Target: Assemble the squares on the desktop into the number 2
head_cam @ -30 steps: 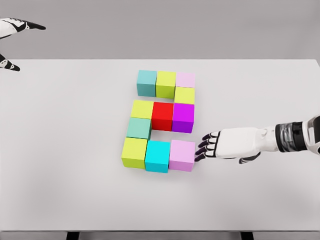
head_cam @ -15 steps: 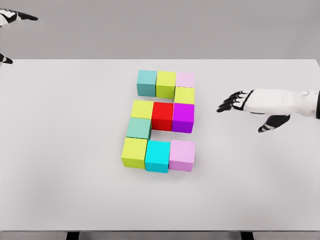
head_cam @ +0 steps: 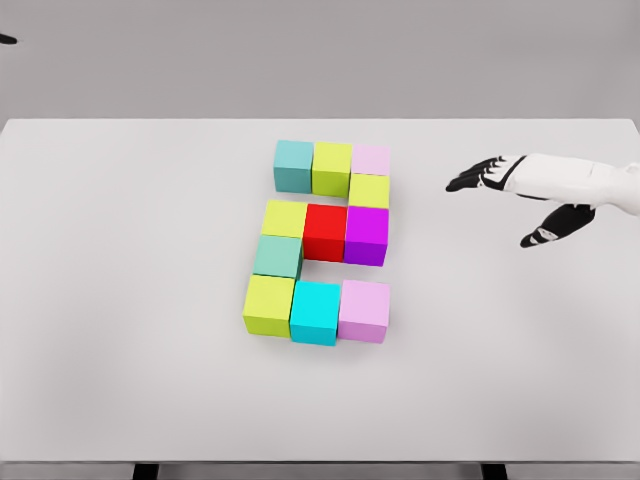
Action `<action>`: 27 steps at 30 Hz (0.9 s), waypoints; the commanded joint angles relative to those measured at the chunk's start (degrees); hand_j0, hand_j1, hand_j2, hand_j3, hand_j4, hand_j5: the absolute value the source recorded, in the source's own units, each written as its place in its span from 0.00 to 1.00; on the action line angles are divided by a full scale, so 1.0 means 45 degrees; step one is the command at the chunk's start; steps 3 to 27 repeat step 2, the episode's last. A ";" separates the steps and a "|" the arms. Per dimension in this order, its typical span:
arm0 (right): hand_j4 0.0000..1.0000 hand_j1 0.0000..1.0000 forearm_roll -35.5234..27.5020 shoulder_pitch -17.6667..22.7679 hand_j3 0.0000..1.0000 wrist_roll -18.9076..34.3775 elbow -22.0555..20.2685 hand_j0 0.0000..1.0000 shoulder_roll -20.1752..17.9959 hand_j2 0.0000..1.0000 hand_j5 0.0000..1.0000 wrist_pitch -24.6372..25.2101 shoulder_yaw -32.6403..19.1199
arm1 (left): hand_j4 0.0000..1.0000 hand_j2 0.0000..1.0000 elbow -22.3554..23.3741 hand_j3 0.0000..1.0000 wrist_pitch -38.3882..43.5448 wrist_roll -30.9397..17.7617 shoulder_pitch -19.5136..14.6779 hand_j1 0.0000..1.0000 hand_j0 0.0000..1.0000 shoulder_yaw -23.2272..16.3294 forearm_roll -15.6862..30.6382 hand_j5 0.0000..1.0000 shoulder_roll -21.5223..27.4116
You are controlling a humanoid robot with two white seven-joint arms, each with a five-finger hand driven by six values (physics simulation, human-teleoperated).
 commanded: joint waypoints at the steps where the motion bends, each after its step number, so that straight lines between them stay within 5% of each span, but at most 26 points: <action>1: 1.00 1.00 -0.0075 0.0000 1.00 -0.0005 -0.0006 1.00 -0.0008 1.00 1.00 0.0035 -0.0004 | 1.00 1.00 -0.0033 1.00 0.0040 0.0007 0.0000 1.00 1.00 0.0016 0.0074 1.00 0.0228; 27: 1.00 1.00 -0.0075 0.0000 1.00 -0.0005 -0.0006 1.00 0.0051 1.00 1.00 0.0035 0.0015 | 1.00 1.00 -0.0072 1.00 0.0040 0.0007 0.0000 1.00 1.00 0.0016 0.0093 1.00 0.0228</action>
